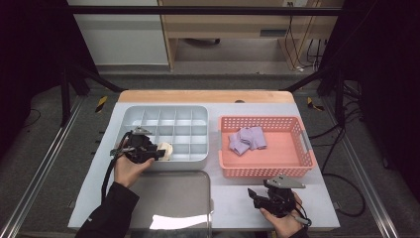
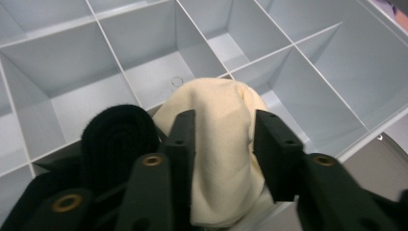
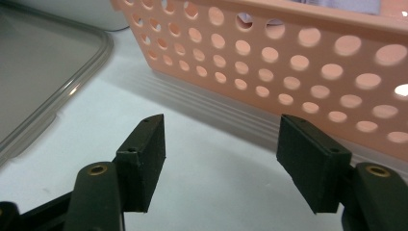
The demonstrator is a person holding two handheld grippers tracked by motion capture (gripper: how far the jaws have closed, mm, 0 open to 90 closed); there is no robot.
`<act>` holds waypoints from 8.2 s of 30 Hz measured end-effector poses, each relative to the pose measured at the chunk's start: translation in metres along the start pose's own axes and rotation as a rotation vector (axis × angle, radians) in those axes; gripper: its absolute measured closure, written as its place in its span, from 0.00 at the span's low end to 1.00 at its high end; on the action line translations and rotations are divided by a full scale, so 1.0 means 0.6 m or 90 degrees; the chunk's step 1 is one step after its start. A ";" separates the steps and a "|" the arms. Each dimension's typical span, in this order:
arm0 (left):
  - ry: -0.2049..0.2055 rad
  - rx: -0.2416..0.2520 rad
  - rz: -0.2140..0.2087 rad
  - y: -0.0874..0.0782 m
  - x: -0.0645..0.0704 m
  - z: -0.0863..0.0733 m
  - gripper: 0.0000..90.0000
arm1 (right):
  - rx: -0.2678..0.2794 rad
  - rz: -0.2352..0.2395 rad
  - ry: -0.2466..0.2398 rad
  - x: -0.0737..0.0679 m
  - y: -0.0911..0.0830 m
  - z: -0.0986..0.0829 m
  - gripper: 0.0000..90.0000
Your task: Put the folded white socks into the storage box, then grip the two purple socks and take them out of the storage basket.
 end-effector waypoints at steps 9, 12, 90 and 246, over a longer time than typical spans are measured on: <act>0.007 -0.029 0.033 0.034 -0.006 -0.019 0.94 | -0.001 0.001 -0.003 -0.001 0.001 -0.001 0.39; 0.001 -0.034 0.031 0.033 -0.007 -0.019 0.94 | -0.003 0.002 -0.001 -0.003 0.002 -0.001 0.39; -0.028 0.171 -0.051 -0.092 -0.009 -0.181 0.42 | 0.137 -0.061 0.035 0.079 -0.007 0.204 0.34; -0.056 0.177 -0.052 -0.096 -0.014 -0.179 0.44 | 0.110 -0.045 0.017 0.115 -0.040 0.239 0.98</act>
Point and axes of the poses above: each handheld gripper's, and its own axes: y roughly forward along the jaws, z roughly out of its top, x roughly to its right, the point moved 10 cm from there along y, roughly forward along the jaws, and after that the axes turned 12 degrees about -y, right-handed, at the moved point
